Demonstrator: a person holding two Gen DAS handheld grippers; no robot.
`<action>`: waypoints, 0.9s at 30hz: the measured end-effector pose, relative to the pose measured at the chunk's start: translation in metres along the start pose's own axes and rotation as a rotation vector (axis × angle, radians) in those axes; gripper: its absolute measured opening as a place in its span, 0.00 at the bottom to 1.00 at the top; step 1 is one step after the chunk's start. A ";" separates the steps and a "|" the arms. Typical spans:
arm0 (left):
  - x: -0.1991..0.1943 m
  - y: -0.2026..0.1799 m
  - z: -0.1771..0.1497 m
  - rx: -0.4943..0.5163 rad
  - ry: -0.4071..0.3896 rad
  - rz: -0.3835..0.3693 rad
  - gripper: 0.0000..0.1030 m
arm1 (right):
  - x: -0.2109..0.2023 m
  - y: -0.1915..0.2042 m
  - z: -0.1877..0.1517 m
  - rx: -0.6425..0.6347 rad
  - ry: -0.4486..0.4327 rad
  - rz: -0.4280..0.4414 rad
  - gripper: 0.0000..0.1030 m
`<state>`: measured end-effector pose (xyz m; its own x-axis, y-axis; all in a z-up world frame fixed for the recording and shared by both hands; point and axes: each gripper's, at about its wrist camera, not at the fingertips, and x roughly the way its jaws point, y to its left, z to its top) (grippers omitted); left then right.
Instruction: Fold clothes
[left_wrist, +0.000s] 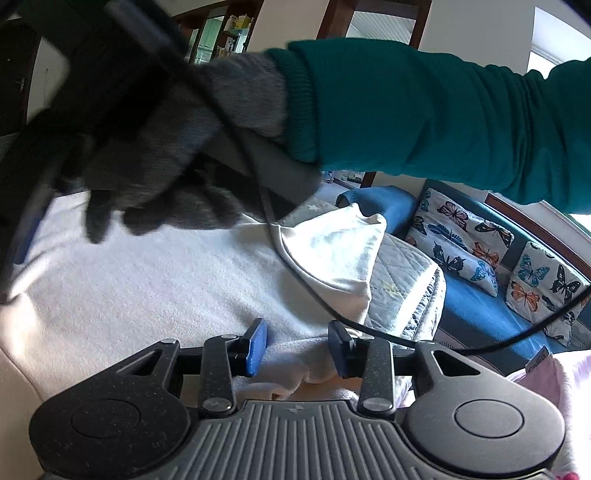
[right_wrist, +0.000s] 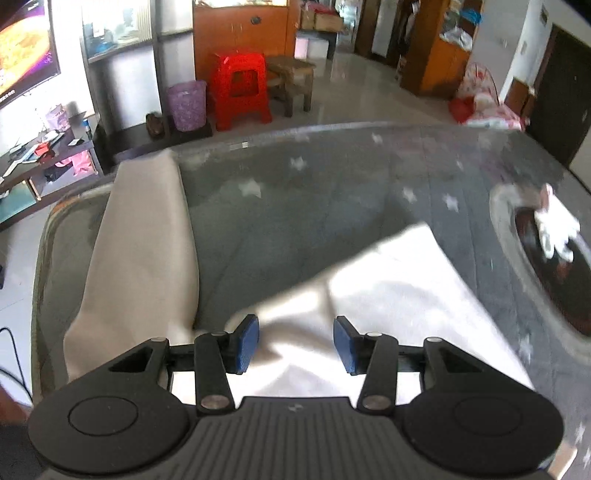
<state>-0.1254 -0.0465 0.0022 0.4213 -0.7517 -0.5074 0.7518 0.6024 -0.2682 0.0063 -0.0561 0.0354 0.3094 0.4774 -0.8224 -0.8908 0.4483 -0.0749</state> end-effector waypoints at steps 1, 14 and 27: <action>0.000 0.000 0.000 -0.001 0.000 0.001 0.39 | -0.004 -0.002 -0.004 0.011 0.005 0.000 0.44; 0.003 -0.008 0.002 0.024 0.014 0.033 0.42 | -0.086 -0.023 -0.105 0.213 0.003 -0.103 0.44; 0.005 -0.016 0.006 0.060 0.052 0.059 0.47 | -0.148 -0.022 -0.201 0.459 -0.152 -0.218 0.50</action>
<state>-0.1318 -0.0614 0.0087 0.4399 -0.6996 -0.5631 0.7561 0.6269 -0.1881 -0.0872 -0.2887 0.0449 0.5467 0.4252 -0.7213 -0.5736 0.8178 0.0473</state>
